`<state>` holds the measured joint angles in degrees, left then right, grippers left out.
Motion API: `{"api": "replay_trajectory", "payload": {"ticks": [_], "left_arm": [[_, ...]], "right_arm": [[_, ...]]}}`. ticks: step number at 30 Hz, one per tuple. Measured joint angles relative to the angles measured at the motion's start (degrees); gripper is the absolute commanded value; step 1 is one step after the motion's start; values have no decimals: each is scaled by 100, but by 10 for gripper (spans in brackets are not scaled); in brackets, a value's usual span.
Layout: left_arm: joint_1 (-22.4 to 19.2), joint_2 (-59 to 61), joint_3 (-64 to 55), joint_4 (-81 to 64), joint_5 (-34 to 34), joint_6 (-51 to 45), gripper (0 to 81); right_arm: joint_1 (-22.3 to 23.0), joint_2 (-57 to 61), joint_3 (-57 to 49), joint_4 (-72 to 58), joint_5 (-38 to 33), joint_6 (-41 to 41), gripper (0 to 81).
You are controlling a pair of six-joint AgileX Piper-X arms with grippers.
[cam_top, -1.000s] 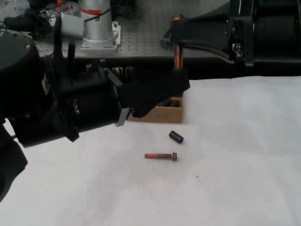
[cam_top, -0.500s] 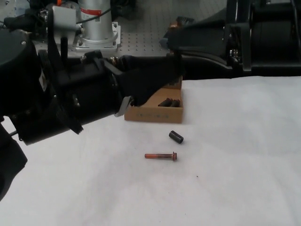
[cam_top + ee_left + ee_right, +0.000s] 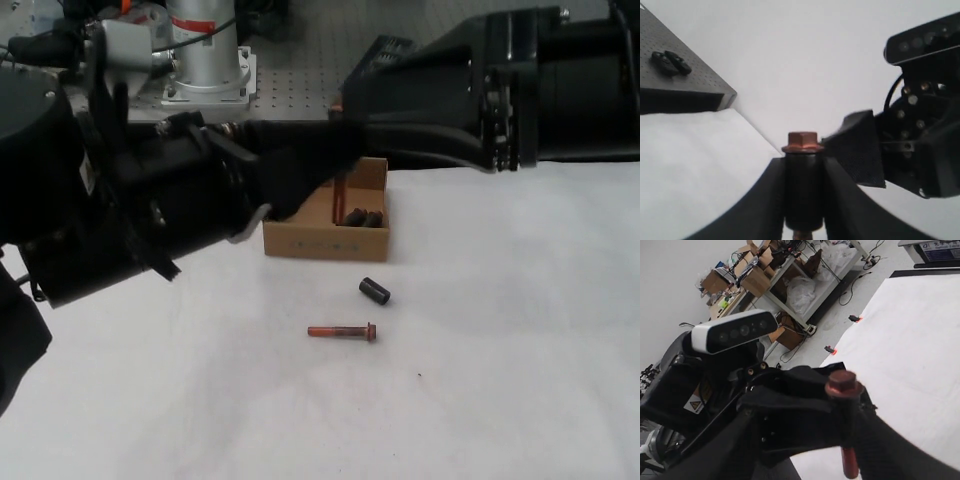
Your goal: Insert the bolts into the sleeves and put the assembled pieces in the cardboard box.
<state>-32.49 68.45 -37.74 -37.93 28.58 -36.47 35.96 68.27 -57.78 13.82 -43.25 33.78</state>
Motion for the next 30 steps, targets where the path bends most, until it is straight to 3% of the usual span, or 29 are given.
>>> {"api": "replay_trajectory", "payload": {"ticks": [9, 15, 20, 25, 29, 30], "left_arm": [[42, 0, 0, 0, -53, 533, 6], [300, 266, -92, 14, 39, 659, 6], [852, 1344, -795, 437, 751, 1042, 6], [1189, 2639, -2030, 967, 1049, 1437, 6], [1422, 4157, -3547, 1241, 1088, 1510, 6], [1475, 4764, -4145, 1477, 1106, 1517, 6]], "right_arm": [[-155, 0, 0, 277, -253, -160, 412], [-735, -131, 0, 1206, -297, -902, 412], [-1271, -301, 0, 2129, -258, -1473, 407], [-1598, -341, 0, 2701, -18, -2118, 267], [-1680, -341, 0, 2808, 59, -2329, 35], [-1691, -341, 0, 2829, 88, -2355, 32]]}}
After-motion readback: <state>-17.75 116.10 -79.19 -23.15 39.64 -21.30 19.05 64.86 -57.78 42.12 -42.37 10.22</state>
